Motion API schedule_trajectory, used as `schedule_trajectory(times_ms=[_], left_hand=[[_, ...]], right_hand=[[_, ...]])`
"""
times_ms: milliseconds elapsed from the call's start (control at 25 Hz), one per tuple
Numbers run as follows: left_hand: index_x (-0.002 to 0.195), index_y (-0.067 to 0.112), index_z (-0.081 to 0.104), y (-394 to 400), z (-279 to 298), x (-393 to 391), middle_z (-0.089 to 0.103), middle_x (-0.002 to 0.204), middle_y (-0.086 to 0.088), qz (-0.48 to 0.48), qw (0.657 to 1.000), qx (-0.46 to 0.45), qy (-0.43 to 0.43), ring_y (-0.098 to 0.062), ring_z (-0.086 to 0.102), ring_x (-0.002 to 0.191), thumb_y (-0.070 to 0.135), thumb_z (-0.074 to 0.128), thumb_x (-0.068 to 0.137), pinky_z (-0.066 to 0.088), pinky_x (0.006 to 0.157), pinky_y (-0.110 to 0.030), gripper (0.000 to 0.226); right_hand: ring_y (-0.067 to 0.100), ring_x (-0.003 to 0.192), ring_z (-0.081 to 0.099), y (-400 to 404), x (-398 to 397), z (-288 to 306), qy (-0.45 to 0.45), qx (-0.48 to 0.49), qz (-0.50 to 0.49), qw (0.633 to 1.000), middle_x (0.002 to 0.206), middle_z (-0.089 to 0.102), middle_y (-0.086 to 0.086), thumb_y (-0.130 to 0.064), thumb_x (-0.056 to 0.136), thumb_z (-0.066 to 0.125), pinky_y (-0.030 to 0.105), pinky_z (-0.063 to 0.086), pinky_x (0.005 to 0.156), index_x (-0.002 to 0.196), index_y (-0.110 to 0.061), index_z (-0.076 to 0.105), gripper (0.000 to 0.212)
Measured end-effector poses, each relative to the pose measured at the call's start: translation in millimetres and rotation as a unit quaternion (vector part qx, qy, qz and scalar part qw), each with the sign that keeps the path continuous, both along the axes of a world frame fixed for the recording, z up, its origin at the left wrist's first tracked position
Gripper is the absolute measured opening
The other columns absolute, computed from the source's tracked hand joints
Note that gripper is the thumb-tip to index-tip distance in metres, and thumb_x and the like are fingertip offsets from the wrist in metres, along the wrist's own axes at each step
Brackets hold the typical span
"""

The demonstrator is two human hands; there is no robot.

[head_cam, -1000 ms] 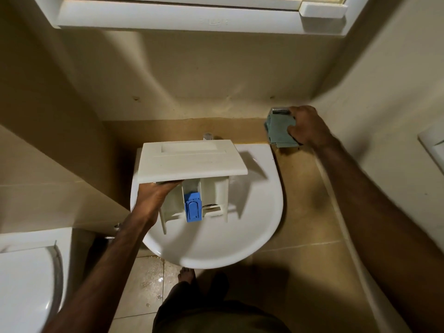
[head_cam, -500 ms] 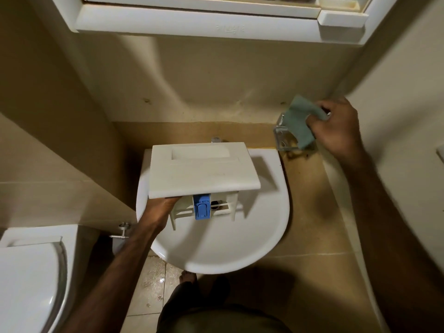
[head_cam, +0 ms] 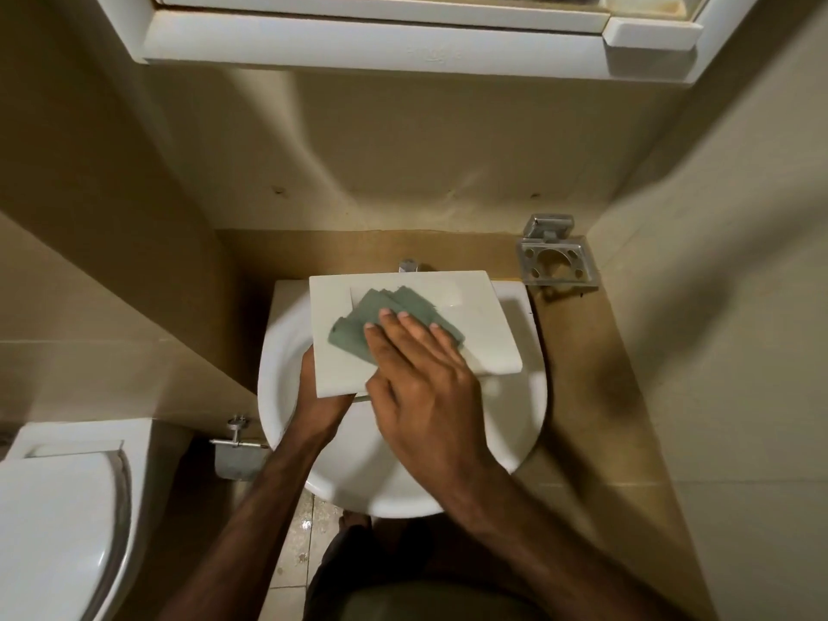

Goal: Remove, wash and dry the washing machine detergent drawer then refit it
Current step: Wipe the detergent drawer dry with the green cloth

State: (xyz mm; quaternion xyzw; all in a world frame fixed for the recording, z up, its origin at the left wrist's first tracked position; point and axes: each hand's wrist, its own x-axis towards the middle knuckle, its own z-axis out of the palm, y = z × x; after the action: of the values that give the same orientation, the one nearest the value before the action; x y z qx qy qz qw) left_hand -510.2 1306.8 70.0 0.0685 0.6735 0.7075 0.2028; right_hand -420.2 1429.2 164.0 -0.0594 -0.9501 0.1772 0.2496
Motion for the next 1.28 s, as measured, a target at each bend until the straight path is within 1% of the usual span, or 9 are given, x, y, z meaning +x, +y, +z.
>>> schedule_trajectory(times_ms=[120,320,480,600,720,840,920,1000,1280], left_hand=[[0.13,0.009,0.059,-13,-5,2,0.077,0.079,0.018,-0.033,0.992,-0.067,-0.103,0.013,0.07,0.074,0.07,0.098,0.024,0.061,0.082,-0.025,0.128],[0.09,0.039,0.08,2,21,1,0.077,0.085,0.015,0.036,0.997,-0.002,0.07,-0.003,0.069,0.083,0.031,0.076,0.068,0.057,0.077,-0.031,0.023],[0.087,0.05,0.079,4,25,1,0.077,0.087,0.022,0.035,0.996,0.028,0.072,0.004,0.072,0.085,0.034,0.074,0.068,0.059,0.076,-0.018,0.026],[0.101,0.031,0.077,10,25,-1,0.08,0.09,0.014,0.022,0.998,0.006,0.063,0.0,0.074,0.087,0.04,0.085,0.066,0.063,0.08,-0.028,0.038],[0.091,0.025,0.059,-5,15,7,0.073,0.063,0.019,-0.017,0.99,-0.091,-0.103,0.014,0.066,0.062,0.064,0.095,0.049,0.056,0.064,-0.009,0.068],[0.117,0.028,0.066,-14,12,7,0.071,0.111,0.012,0.006,0.983,-0.155,-0.094,0.022,0.062,0.087,0.054,0.084,0.078,0.049,0.088,-0.005,0.05],[0.101,0.035,0.077,-7,31,10,0.075,0.097,0.017,0.05,0.994,-0.089,-0.031,0.014,0.066,0.084,0.028,0.085,0.085,0.053,0.081,-0.009,0.019],[0.083,0.035,0.077,3,43,4,0.073,0.078,0.033,0.068,0.995,-0.07,0.029,0.016,0.067,0.079,-0.017,0.061,0.093,0.051,0.072,-0.006,0.055],[0.085,0.027,0.067,15,42,3,0.071,0.069,0.032,0.091,0.994,-0.044,0.034,0.013,0.067,0.067,-0.02,0.069,0.085,0.048,0.053,-0.005,0.047]], right_hand=[[0.023,0.139,0.056,-6,11,3,0.005,0.018,0.078,0.997,0.145,0.064,0.006,-0.025,0.098,0.053,0.052,0.043,0.116,0.134,-0.013,0.071,0.042],[0.019,0.137,0.059,58,33,-7,0.03,-0.022,0.034,0.999,0.141,0.066,0.004,-0.011,0.098,0.059,0.051,0.049,0.11,0.131,-0.011,0.072,0.035],[0.021,0.136,0.059,81,28,-6,0.059,-0.102,-0.081,0.99,0.14,0.066,0.008,-0.01,0.102,0.05,0.049,0.052,0.107,0.135,-0.005,0.068,0.038],[0.024,0.142,0.053,21,20,-4,0.059,-0.054,0.011,0.997,0.144,0.064,0.009,-0.007,0.101,0.051,0.054,0.039,0.118,0.135,-0.006,0.069,0.038],[0.024,0.149,0.044,-7,19,0,0.047,0.008,0.117,0.992,0.151,0.058,0.006,-0.011,0.104,0.05,0.054,0.031,0.123,0.138,-0.01,0.067,0.038],[0.022,0.15,0.042,35,27,-2,0.03,0.075,0.171,0.982,0.155,0.055,0.003,-0.012,0.103,0.056,0.058,0.03,0.122,0.141,-0.016,0.065,0.039],[0.024,0.148,0.045,70,34,-9,0.041,0.056,0.111,0.991,0.152,0.057,0.003,-0.01,0.104,0.056,0.061,0.035,0.118,0.138,-0.014,0.067,0.036],[0.024,0.147,0.047,97,37,-13,0.053,0.001,0.025,0.998,0.151,0.057,0.005,-0.006,0.105,0.053,0.06,0.04,0.115,0.137,-0.011,0.068,0.036],[0.022,0.135,0.06,97,24,11,0.162,-0.076,-0.17,0.969,0.145,0.062,0.011,0.003,0.105,0.048,0.039,0.052,0.108,0.135,-0.001,0.067,0.036]])
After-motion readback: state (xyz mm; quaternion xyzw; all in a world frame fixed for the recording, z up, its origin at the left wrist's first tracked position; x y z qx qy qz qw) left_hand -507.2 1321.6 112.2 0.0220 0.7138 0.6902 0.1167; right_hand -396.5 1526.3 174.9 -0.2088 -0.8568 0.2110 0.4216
